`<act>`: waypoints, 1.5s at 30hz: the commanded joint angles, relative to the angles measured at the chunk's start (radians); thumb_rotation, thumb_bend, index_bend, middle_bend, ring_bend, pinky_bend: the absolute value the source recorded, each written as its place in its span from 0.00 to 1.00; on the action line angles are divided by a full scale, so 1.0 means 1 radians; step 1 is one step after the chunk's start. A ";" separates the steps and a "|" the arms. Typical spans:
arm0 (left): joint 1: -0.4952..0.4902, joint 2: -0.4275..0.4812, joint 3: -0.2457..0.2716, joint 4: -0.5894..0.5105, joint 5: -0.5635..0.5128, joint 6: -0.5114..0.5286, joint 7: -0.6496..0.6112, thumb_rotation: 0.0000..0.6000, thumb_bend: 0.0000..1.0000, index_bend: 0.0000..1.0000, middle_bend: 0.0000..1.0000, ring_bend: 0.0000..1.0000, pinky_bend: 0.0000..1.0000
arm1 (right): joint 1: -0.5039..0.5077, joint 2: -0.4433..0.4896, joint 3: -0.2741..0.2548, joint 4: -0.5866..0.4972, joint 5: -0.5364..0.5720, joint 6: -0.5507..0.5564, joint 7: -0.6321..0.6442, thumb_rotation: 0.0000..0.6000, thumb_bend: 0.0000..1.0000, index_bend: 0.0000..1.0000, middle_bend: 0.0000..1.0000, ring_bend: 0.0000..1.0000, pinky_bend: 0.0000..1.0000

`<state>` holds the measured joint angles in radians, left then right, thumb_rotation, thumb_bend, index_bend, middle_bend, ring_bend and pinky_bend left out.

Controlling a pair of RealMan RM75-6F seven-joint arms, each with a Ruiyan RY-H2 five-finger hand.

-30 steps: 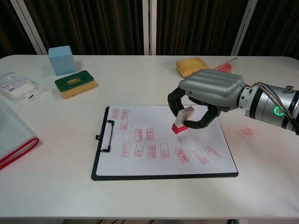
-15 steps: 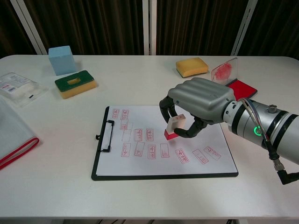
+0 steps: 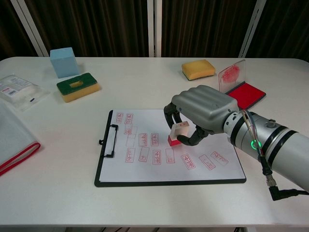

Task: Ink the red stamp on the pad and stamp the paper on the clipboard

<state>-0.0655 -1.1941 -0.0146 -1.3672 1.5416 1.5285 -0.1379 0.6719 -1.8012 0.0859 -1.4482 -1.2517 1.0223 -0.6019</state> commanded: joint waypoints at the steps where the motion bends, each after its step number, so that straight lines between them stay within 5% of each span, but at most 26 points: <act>1: 0.000 0.001 0.000 0.000 0.000 0.000 0.000 0.72 0.09 0.04 0.06 0.10 0.18 | -0.001 -0.013 0.002 0.015 0.000 0.002 0.008 1.00 0.36 0.76 0.65 0.88 1.00; 45: -0.004 -0.004 -0.002 0.015 -0.007 -0.017 -0.010 0.72 0.09 0.04 0.06 0.10 0.18 | 0.011 -0.069 0.009 0.091 0.041 -0.027 -0.012 1.00 0.38 0.79 0.67 0.88 1.00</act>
<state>-0.0694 -1.1982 -0.0168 -1.3525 1.5343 1.5112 -0.1483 0.6828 -1.8696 0.0958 -1.3573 -1.2109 0.9950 -0.6144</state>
